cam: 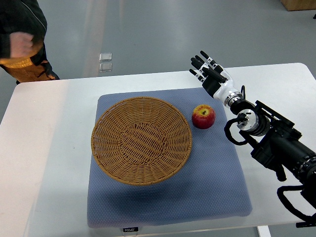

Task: Place red apple in basket with right hand
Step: 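Move the right hand over the red apple beside the basket, then lower the right hand around the red apple and close the fingers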

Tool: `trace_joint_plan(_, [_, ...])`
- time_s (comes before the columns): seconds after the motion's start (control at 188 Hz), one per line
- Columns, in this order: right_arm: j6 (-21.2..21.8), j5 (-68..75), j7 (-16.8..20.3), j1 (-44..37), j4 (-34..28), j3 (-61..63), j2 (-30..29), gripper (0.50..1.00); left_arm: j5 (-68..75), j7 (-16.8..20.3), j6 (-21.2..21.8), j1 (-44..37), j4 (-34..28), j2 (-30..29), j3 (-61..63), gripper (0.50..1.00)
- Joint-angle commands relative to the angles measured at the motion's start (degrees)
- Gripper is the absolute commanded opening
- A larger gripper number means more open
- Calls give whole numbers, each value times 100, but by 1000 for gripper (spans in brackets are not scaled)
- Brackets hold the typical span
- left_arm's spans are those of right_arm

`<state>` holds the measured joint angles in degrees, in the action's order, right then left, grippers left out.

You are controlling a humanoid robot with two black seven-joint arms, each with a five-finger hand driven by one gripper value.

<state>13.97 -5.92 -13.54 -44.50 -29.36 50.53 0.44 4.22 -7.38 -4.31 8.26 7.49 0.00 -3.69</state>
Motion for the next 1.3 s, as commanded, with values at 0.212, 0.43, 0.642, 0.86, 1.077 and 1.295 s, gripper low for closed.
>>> trace_joint_plan(0.212, [114, -269, 70, -269, -70, -281, 106, 924, -9, 9, 0, 0, -2, 0, -9, 1000])
trace_joint_plan(0.43, [483, -1974, 352, -1263, -281, -2426, 923, 924, 0, 26, 0, 0, 7, 0, -18, 1000])
trace_joint_plan(0.642, [1116, -3064, 369, -2871, -1204, -5906, 2092, 924, 0, 26, 0, 0, 7, 0, -27, 1000])
trace_joint_plan(0.86, [1310, -3196, 448, -3653, -2013, -7277, 2400, 924, 0, 26, 0, 0, 16, 0, -27, 1000])
trace_joint_plan(1.077, [1020, -3547, 448, -3592, -2048, -7347, 2303, 924, -9, 26, 0, 0, 7, 0, -18, 1000])
trace_joint_plan(1.295, [607, -3723, 448, -3460, -1977, -7409, 2171, 921, 0, 26, 0, 0, 7, 0, -18, 1000])
